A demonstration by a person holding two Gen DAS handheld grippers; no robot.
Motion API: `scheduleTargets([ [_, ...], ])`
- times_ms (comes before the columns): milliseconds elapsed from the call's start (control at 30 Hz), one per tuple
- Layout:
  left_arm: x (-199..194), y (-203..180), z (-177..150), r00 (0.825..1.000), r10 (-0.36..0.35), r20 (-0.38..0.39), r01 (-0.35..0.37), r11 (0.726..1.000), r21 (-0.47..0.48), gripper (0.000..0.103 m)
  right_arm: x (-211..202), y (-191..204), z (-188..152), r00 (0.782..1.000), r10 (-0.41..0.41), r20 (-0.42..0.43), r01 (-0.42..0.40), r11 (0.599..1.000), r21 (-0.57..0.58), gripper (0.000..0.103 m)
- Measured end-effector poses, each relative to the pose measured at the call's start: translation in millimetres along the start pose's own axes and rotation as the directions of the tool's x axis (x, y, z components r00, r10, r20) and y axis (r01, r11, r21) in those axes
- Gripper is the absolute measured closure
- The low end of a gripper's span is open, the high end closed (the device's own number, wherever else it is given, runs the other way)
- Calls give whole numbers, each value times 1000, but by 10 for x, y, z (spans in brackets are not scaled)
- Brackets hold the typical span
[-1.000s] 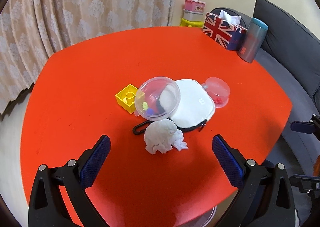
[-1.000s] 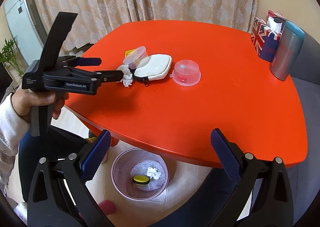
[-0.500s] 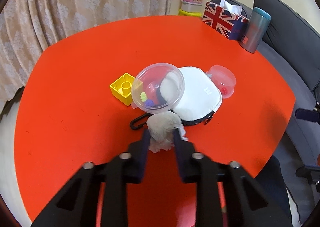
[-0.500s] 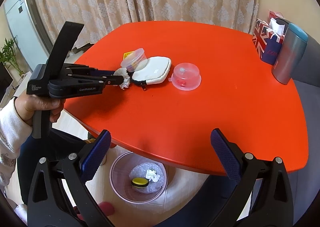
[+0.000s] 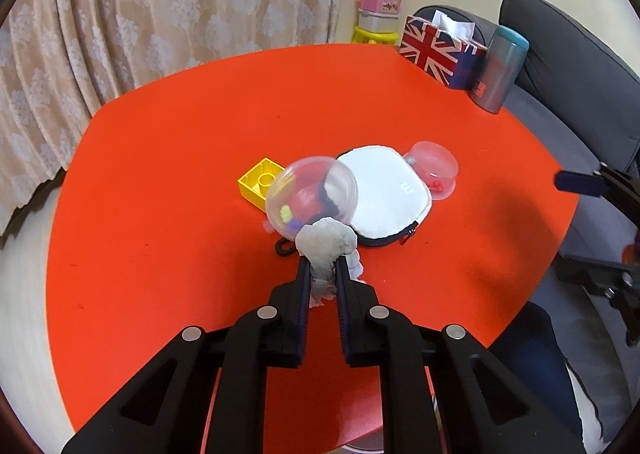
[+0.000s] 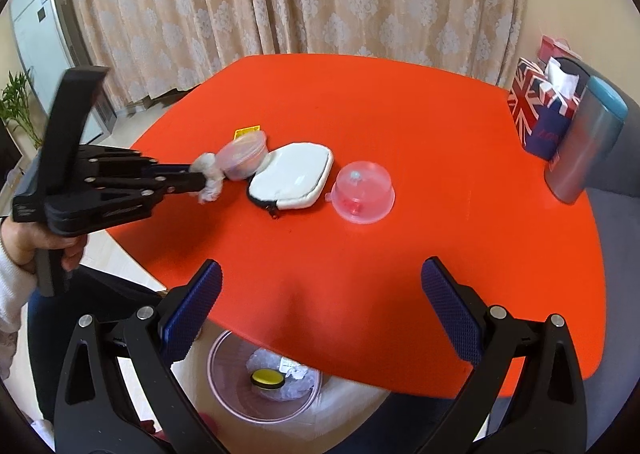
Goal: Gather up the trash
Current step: 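Lift the tissue off the table with the left gripper, then grasp the pink clear container with the right gripper while the left gripper holds the tissue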
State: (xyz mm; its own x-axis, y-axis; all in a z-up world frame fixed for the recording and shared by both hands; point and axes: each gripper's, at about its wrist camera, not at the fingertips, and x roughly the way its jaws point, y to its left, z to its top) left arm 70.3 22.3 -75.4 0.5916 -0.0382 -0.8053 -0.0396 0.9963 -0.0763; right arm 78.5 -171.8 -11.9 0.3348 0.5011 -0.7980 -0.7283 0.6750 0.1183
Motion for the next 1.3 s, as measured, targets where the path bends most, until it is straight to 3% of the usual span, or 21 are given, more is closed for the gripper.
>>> scheduleTargets([
  [467, -231, 16, 53, 999, -9, 33, 9, 1000, 4, 91, 513, -213, 273, 997, -49, -64, 46, 998, -48, 5],
  [733, -232, 28, 53, 999, -10, 32, 10, 1000, 2, 91, 840, -260, 385, 994, -36, -99, 27, 995, -92, 6],
  [867, -225, 54, 34, 999, -16, 29, 16, 1000, -4, 91, 981, -255, 415, 992, -40, -122, 27, 994, -109, 19],
  [1100, -169, 77, 1, 1000, -22, 23, 22, 1000, -16, 91, 1058, -289, 464, 994, -7, -110, -3, 996, -91, 25],
  [1300, -139, 83, -13, 999, -27, 23, 27, 999, -21, 91, 1116, -284, 480, 992, -3, -123, -8, 996, -88, 40],
])
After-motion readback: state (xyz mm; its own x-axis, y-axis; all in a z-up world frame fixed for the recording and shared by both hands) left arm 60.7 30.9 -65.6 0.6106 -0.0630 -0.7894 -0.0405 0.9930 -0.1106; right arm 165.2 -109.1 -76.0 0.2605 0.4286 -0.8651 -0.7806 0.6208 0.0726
